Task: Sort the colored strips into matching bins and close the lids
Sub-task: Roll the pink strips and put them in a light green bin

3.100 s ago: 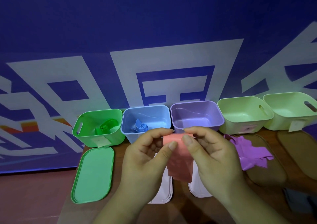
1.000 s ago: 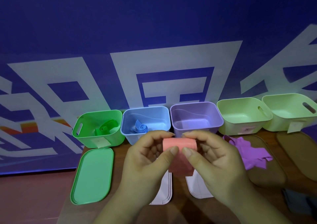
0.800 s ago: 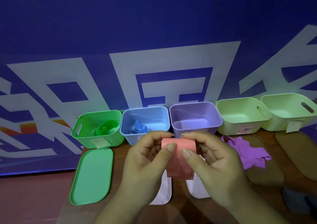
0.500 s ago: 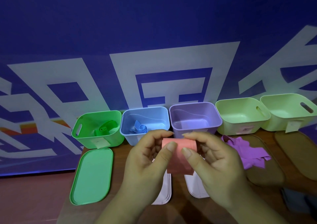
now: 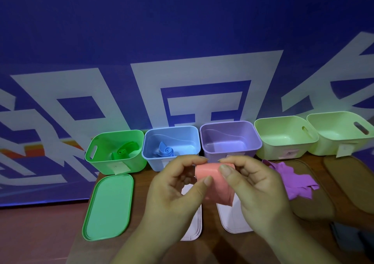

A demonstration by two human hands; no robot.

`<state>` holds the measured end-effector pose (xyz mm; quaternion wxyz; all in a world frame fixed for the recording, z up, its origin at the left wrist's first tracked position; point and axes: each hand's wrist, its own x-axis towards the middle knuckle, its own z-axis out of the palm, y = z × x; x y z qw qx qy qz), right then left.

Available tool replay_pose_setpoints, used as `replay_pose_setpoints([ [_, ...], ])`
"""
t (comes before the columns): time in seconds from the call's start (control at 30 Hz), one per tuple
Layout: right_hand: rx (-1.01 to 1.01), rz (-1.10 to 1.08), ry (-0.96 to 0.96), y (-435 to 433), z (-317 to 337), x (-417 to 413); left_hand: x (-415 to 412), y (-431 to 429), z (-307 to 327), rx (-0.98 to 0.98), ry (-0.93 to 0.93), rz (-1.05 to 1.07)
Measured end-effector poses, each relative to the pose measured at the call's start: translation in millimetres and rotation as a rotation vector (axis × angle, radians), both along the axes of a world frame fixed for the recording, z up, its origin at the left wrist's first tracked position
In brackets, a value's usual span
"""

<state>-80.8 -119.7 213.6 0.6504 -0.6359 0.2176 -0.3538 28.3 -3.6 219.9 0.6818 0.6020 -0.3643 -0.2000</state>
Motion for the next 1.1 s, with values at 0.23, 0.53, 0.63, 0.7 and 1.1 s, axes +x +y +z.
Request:
replay_pose_setpoints([
  [0.23, -0.039, -0.007, 0.031, -0.7, -0.5, 0.8, 0.8, 1.4, 0.1, -0.013, 0.037, 0.006],
  [0.53, -0.053, 0.064, 0.014, -0.4, -0.3, -1.7, -1.2, -0.4, 5.3, -0.07, 0.183, 0.015],
  [0.63, -0.125, 0.086, 0.031, -0.1, 1.0, -3.1, -1.9, -1.3, 7.2, -0.076, 0.196, 0.027],
  [0.7, -0.183, 0.084, 0.045, -0.3, 1.3, -3.8, -1.8, -1.7, 8.2, -0.075, 0.191, 0.035],
  [1.1, -0.19, 0.089, 0.043, -0.8, -0.8, -3.3, -1.2, -2.9, 8.3, -0.03, 0.118, 0.065],
])
